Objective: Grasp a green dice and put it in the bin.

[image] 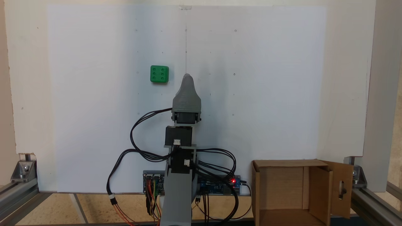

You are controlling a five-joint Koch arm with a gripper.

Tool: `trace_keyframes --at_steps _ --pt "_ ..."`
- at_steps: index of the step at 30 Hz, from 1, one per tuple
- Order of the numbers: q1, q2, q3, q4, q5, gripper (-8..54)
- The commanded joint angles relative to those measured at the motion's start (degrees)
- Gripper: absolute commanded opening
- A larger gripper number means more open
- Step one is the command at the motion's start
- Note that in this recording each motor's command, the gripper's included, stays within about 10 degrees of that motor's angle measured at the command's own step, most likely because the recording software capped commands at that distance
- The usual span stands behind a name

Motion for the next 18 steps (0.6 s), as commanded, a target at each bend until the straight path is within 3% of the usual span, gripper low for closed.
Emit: trace_keyframes --at_steps 1,4,18 --pt "0.44 2.55 -6.68 9.91 -0.62 43.2" --pt "0.44 2.55 -6.68 17.93 -0.62 43.2" --pt "-0.53 2.55 -10.81 20.39 -2.11 44.4"
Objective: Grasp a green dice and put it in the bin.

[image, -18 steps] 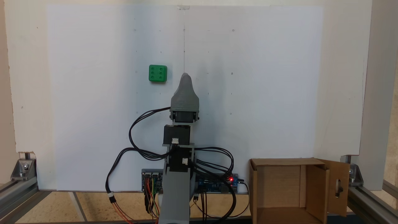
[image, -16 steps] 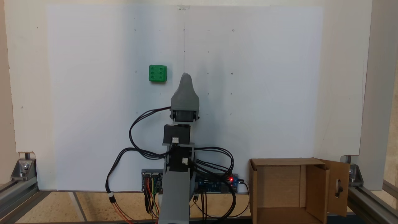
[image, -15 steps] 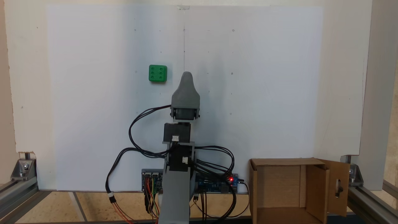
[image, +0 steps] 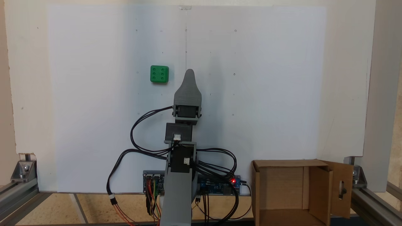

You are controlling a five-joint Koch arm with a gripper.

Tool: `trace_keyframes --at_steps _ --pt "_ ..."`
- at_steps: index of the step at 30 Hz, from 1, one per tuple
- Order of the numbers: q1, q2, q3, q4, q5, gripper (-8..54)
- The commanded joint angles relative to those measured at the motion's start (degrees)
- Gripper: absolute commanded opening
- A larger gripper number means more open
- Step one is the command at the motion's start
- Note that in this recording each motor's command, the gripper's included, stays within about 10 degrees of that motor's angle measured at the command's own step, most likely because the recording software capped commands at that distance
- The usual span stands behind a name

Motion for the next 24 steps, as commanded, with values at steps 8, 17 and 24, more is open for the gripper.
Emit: trace_keyframes --at_steps 8,17,24 --pt "-1.58 2.72 -15.64 21.87 -2.2 44.4" --pt "-6.68 2.55 -24.7 38.76 -2.11 43.1" --pt "-10.11 2.55 -35.95 56.87 -1.41 43.0"
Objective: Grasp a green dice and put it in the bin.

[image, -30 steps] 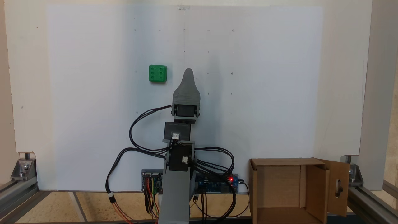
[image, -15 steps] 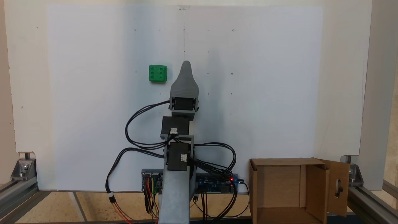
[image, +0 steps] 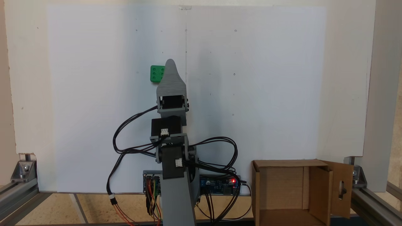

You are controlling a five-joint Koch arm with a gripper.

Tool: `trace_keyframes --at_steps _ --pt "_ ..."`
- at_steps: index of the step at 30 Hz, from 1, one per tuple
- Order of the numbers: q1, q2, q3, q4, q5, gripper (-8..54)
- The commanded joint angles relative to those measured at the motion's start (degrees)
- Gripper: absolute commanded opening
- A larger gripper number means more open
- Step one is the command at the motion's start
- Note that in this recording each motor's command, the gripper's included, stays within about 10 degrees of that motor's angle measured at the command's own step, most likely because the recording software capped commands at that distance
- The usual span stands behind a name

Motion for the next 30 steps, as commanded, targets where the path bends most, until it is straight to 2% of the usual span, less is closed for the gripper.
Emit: trace_keyframes --at_steps 1,6,17,21,30 --pt "-1.05 2.46 -6.24 7.21 -1.23 43.0" --pt "-1.05 -1.76 -17.58 25.47 2.02 43.0" --pt "-2.02 -22.06 -43.77 58.18 3.43 43.1" --pt "-2.46 -26.63 -49.75 63.46 5.63 43.1" --pt "-5.27 -27.6 -53.7 65.39 11.95 43.1"
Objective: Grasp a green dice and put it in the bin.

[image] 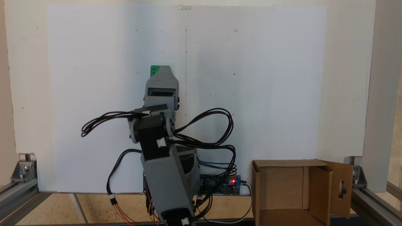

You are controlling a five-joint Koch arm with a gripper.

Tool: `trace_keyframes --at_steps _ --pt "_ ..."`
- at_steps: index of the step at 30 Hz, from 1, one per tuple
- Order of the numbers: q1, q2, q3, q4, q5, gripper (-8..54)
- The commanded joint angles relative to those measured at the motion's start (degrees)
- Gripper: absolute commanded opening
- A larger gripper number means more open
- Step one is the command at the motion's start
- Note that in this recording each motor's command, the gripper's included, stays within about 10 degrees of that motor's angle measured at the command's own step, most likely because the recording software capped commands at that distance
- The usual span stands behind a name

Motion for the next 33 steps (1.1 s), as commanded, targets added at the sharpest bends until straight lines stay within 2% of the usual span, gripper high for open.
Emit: trace_keyframes --at_steps 1,15,33 --pt "-1.14 0.09 -3.52 1.32 4.04 43.1" --pt "-11.87 -5.89 -5.62 -2.37 10.9 43.2" --pt "-10.46 -6.77 -2.11 -7.47 10.99 43.2"
